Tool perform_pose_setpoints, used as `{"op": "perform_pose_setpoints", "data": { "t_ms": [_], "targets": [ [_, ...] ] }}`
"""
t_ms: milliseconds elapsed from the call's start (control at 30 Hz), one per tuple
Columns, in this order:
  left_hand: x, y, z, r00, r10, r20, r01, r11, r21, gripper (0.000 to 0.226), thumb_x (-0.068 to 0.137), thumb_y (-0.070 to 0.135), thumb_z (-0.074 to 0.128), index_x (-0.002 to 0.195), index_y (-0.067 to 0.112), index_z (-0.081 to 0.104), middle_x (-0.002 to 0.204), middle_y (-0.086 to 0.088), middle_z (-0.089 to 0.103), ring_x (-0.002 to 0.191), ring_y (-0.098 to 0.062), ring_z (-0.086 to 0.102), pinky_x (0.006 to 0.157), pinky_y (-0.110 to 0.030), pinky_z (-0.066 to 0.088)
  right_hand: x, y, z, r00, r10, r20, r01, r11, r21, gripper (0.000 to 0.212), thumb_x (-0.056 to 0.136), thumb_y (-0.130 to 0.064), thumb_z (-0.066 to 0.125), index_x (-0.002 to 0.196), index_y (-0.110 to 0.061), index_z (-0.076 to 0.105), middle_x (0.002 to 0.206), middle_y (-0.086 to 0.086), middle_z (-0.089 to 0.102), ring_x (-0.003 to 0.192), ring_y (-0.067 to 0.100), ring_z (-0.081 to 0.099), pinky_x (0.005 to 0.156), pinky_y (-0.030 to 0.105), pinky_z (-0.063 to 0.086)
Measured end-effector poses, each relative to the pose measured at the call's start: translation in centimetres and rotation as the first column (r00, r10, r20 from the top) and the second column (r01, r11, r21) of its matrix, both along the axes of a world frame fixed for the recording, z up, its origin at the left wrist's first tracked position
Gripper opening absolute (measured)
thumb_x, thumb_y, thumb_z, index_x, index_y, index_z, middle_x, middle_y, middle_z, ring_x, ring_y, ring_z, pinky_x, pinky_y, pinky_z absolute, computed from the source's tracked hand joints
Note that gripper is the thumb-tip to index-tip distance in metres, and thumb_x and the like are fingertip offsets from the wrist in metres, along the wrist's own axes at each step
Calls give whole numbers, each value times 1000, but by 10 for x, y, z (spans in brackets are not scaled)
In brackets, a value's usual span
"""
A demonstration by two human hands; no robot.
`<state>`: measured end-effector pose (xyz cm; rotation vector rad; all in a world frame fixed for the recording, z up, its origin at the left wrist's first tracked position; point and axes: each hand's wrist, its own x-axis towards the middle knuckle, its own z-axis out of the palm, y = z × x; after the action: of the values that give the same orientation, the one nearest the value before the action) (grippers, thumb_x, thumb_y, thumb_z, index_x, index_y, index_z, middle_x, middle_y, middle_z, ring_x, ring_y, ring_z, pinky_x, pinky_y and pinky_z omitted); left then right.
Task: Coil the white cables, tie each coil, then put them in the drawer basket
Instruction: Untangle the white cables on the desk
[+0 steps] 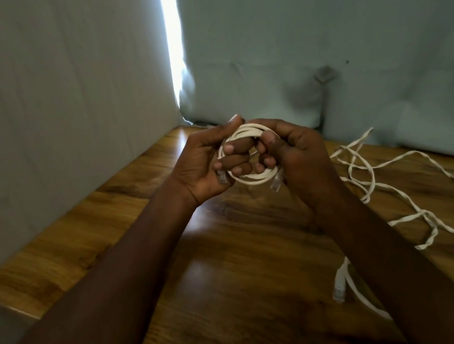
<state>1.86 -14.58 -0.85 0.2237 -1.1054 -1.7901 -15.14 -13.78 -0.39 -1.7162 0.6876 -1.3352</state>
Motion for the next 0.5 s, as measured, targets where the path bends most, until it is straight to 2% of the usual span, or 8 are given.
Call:
{"op": "perform_pose_setpoints", "data": {
  "t_ms": [67,167,267,367,500],
  "targets": [
    [0,0,-1,997,-47,-56,48,999,18,31,106,23,37,96,3,58,55,4,47,38,-8,20,44,-24,43,2,-2,-1,982,107,157,-125,986,107,29,108,-6,45,124,-4,69,78,12,56,60,21,49,60,29,51],
    [-1,1,-3,994,-78,-77,80,996,30,25,104,22,41,98,2,55,50,6,38,36,-7,18,38,-22,39,9,1,-2,892,216,398,-330,912,245,28,110,-12,41,122,-4,65,68,3,48,47,5,39,50,22,43],
    [-2,4,-2,994,-102,-44,102,995,12,21,103,23,42,101,5,52,50,7,26,35,-6,15,36,-20,28,13,3,-2,801,245,545,-467,827,314,26,110,-13,37,114,-8,62,62,-1,44,41,1,33,43,18,35],
    [-3,7,0,993,-118,27,119,992,-29,19,102,24,44,108,7,47,50,7,25,33,-7,15,37,-21,25,15,6,1,771,203,604,-497,785,370,25,110,-17,35,103,-13,59,53,-4,41,35,2,30,38,17,27],
    [-5,11,2,982,-143,120,152,986,-69,27,106,28,36,110,5,49,49,6,29,33,-6,18,39,-22,28,16,10,6,811,148,566,-430,807,404,34,111,-29,38,91,-16,62,41,-6,34,30,3,28,32,15,24]
  ]
}}
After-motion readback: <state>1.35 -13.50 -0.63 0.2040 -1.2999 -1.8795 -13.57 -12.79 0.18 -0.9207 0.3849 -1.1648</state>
